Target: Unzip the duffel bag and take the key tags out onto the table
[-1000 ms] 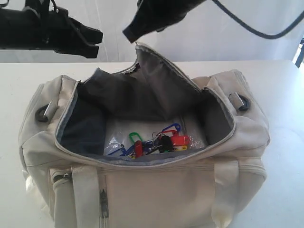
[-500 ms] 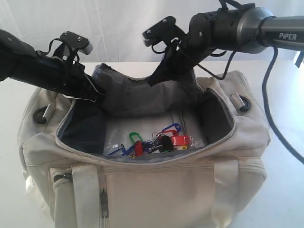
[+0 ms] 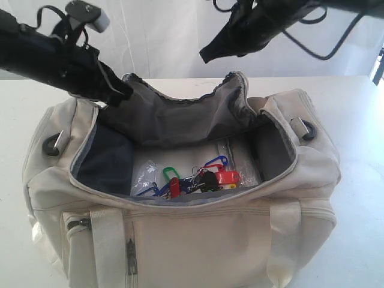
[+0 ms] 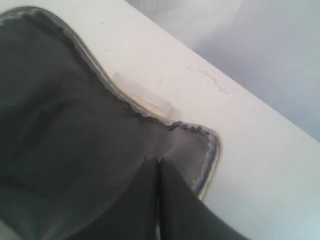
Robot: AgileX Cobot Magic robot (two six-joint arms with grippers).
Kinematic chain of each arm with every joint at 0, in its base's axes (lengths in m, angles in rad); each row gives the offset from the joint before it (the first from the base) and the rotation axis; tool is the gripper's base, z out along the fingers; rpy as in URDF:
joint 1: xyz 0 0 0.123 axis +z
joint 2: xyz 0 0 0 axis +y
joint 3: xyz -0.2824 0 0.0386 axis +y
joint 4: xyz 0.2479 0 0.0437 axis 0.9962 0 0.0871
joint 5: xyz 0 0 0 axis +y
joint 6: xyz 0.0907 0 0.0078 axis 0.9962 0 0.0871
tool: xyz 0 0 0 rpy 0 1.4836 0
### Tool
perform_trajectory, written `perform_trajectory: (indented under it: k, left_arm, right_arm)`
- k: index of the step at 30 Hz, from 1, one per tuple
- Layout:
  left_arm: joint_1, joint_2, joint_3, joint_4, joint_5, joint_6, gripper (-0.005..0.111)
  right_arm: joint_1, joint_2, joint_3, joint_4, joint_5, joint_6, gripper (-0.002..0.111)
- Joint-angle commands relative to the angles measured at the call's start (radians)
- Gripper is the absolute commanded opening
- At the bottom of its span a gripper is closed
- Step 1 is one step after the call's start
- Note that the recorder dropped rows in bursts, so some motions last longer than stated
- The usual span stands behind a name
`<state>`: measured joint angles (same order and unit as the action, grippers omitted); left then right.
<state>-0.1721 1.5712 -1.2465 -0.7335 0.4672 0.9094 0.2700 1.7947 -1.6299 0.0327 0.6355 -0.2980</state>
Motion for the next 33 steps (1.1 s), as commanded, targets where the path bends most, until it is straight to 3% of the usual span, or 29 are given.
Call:
perform_trajectory:
  k: [1,4,9,22,33]
  left_arm:
    - [0.037,-0.114,-0.005,0.201,0.171,-0.223,0.0]
    - [0.07,-0.193,0.033,0.224,0.278,-0.282,0.0]
    - [0.074,-0.36,0.187,0.226,0.296,-0.308,0.0]
    - [0.081,-0.794,0.536,0.337,0.263,-0.393,0.0]
    - [0.081,-0.861,0.589,0.342,0.213,-0.399,0.0]
  right_arm:
    - [0.002,-0.112,-0.003,0.026,0.215,-0.031,0.0]
    - [0.002,-0.163,0.0,0.107,0.358,-0.109,0.0]
    - [0.01,-0.236,0.079,0.313,0.421,-0.224,0.0]
    - [0.07,-0.24,0.276,0.286,0.363,-0.241,0.0]
    - [0.071,-0.093,0.276,0.288,0.32,-0.274,0.0]
